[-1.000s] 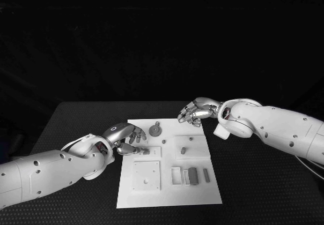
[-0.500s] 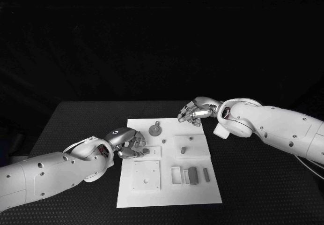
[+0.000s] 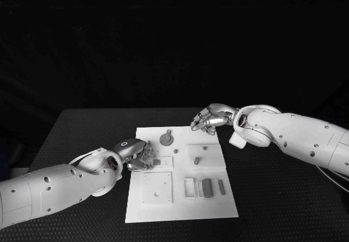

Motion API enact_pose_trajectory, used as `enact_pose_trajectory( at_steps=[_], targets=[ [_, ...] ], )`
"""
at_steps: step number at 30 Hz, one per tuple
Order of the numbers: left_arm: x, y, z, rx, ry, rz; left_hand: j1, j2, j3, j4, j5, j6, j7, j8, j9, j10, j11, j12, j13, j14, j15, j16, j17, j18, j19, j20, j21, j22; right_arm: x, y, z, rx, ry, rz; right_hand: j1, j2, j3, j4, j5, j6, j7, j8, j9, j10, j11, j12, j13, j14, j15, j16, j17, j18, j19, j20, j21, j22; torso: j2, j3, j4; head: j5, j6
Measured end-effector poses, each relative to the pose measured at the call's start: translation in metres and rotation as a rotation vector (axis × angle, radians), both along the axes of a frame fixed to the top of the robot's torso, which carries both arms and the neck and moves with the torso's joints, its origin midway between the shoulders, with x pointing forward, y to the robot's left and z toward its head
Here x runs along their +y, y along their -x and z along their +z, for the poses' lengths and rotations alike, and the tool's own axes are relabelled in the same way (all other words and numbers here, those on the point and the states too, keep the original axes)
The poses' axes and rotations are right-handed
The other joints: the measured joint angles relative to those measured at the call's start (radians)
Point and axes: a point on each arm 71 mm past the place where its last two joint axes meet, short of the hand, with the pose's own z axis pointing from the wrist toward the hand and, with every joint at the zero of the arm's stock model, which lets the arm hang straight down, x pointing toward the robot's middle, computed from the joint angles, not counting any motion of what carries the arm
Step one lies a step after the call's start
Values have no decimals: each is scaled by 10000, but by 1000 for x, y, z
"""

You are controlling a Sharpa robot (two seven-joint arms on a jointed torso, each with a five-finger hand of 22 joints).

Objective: Assemble the parts on the task board

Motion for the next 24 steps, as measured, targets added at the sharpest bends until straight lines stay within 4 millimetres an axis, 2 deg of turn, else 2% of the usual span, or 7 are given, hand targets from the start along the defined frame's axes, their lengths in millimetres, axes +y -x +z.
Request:
enact_pose_trajectory(
  at_steps=[15, 24],
  targets=[
    [-6, -2, -7, 117, -190, 178, -122, 201, -14, 68, 0, 59, 14, 37, -24, 37, -36, 44, -21, 69, -69, 70, -16, -3, 39, -33, 76, -2, 1, 1, 0, 1, -7, 28, 0, 0, 0, 0, 0, 5, 40, 0, 0, 0, 0, 0, -9, 0, 0, 0, -8, 0, -16, 16, -9, 0, -1, 7, 0, -22, -11],
    [-4, -3, -8, 202, -272, 255, -163, 241, -43, 152, 41, 93, -21, 37, -34, 37, -36, 84, -43, 70, -68, 69, -36, -4, 2, -67, 76, -3, 1, 1, -1, 8, -7, 28, 0, 0, 0, 0, 0, 3, 42, 0, 1, 0, 0, 0, -8, 0, 0, 0, -9, 1, -17, 17, -9, 0, -4, 17, -2, -32, -28]
  ],
)
